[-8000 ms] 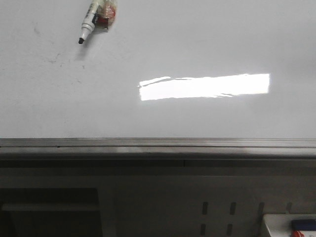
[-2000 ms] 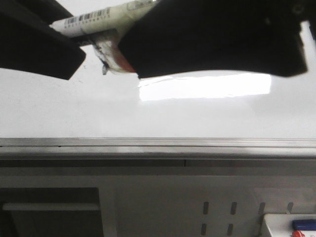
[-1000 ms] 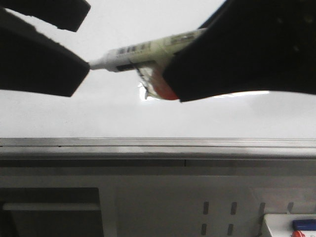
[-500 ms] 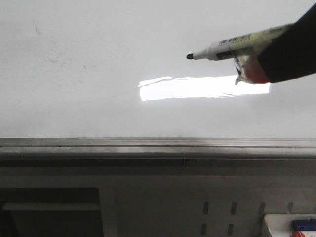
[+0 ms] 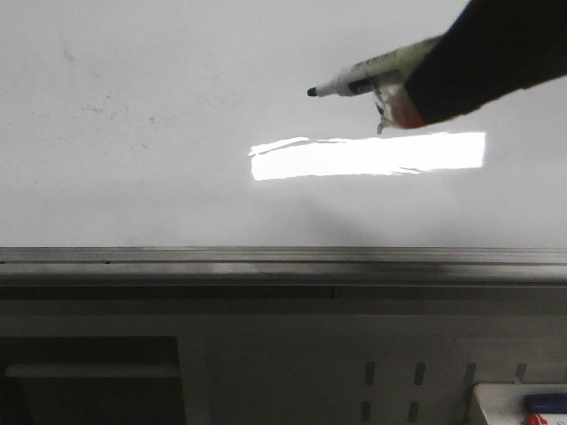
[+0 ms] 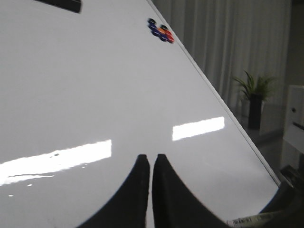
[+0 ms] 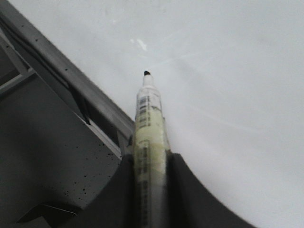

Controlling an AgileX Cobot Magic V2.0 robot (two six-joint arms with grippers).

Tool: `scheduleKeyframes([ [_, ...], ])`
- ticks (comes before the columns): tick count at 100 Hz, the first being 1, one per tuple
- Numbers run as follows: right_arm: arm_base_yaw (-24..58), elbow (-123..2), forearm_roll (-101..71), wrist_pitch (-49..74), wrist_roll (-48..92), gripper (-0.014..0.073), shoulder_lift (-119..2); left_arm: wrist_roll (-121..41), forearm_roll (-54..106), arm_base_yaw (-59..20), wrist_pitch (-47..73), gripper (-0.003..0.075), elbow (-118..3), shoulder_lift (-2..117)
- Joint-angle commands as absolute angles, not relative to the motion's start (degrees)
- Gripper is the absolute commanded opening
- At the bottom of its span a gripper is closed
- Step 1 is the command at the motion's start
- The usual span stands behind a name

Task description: Write number 4 on whiteboard

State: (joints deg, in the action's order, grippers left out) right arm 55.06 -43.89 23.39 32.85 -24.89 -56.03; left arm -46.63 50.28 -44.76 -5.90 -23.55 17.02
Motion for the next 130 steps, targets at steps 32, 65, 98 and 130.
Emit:
scheduleKeyframes([
  [32, 50.0, -50.9, 26.4, 30.3, -24.9, -0.0072, -59.7, -46.1, 52.8, -44.5, -9.3, -0.002, -23.4, 16.3],
  [65, 47.9, -54.1, 29.0, 28.8, -25.4, -0.0072, -61.8, -46.1, 52.8, -44.5, -8.2, -0.002, -23.4, 16.3],
  [98, 47.8, -59.4, 28.8, 37.6, -25.4, -0.0072, -68.5, -46.1, 52.8, -44.5, -8.1, -0.002, -23.4, 16.3],
  [130, 47.0, -59.4, 28.9, 38.1, -28.0, -0.0072, -69.4, -46.1, 52.8, -44.5, -8.1, -0.002, -23.4, 16.3],
])
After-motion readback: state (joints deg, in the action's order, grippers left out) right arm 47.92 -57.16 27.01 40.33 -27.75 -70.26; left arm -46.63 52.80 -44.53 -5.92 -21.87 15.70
